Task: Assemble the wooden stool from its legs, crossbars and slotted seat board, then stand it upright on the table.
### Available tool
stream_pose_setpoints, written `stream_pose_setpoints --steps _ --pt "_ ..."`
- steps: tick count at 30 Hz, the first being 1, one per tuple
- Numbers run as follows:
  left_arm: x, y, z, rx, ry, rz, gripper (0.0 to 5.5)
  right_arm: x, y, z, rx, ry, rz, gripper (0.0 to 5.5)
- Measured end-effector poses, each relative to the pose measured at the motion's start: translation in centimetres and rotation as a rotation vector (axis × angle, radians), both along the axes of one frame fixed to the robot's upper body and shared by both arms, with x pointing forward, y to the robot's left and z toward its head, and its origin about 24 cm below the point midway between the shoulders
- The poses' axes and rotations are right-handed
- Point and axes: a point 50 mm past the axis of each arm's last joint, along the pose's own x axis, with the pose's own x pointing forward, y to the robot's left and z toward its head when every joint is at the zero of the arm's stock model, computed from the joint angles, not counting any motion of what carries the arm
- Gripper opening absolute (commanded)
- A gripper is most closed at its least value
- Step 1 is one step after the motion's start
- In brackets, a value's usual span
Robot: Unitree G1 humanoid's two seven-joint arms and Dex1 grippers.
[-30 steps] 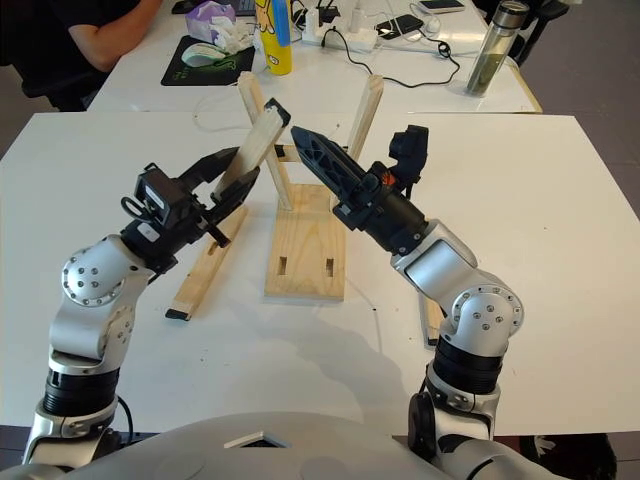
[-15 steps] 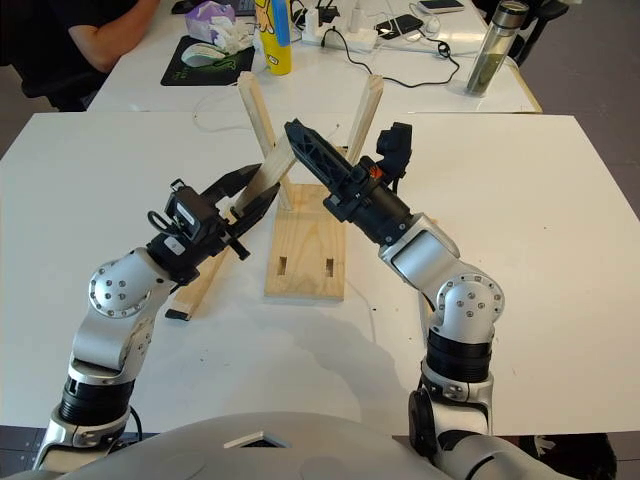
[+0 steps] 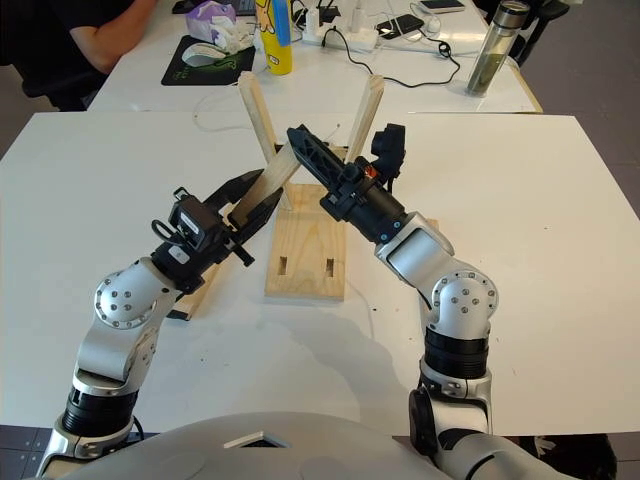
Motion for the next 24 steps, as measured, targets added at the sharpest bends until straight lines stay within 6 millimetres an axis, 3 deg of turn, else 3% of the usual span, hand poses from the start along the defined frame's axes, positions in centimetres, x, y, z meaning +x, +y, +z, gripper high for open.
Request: stream_pose_setpoints --steps 6,7,13,19,24 --pt "0.0 -0.1 -0.1 -0.001 0.008 0.002 1.33 0.1 -0.1 -0.1 -0.007 0.003 -0.003 0.45" --pt "0.1 -0.1 -0.2 -0.002 0.010 0.002 1.69 0.1 -0.1 -0.1 -0.008 0.003 -0.003 0.45" --pt "0.2 -0.1 -0.9 -0.015 0.076 0.015 2.59 0.1 0.2 -0.9 -0.103 0.006 -0.039 0.45" --pt "-0.3 0.1 0.7 -0.106 0.060 0.000 3.44 1.2 -1.3 -3.0 -0.336 -0.006 -0.202 0.45" --pt "-0.1 1.0 1.3 -0.150 0.054 0.047 4.18 0.9 -3.4 -3.2 -0.417 -0.029 -0.289 0.45"
